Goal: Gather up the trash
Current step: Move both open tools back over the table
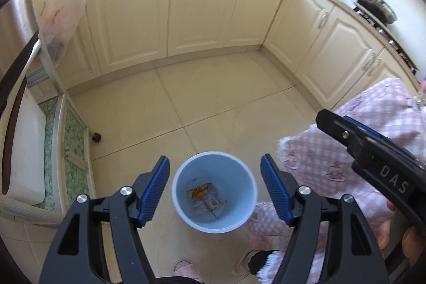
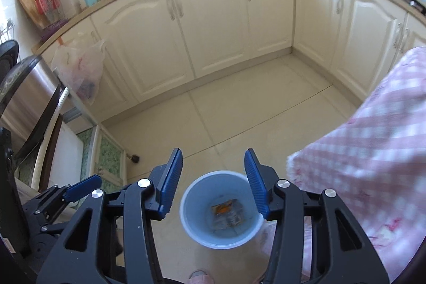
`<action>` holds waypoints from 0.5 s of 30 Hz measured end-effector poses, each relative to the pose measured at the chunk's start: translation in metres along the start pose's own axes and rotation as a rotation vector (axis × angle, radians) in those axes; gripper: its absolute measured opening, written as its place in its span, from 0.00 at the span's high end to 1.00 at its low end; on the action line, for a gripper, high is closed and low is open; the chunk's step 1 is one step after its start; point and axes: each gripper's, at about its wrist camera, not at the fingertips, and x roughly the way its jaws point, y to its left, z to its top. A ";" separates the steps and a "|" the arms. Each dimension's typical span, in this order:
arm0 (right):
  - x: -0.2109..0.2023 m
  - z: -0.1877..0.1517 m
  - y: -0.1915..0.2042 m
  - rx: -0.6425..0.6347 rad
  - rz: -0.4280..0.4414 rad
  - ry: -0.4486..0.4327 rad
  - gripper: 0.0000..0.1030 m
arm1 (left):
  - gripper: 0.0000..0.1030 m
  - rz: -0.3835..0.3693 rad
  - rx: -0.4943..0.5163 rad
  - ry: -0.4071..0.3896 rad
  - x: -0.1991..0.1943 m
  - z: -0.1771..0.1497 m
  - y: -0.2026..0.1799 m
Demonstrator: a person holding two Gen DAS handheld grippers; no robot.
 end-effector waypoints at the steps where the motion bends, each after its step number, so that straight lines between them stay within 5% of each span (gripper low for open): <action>1: -0.009 0.001 -0.002 -0.002 -0.017 -0.016 0.55 | 0.33 -0.010 0.005 -0.009 -0.006 0.001 -0.005; 15: -0.197 -0.015 -0.101 0.082 -0.259 -0.275 0.50 | 0.33 -0.265 0.226 -0.150 -0.112 -0.009 -0.164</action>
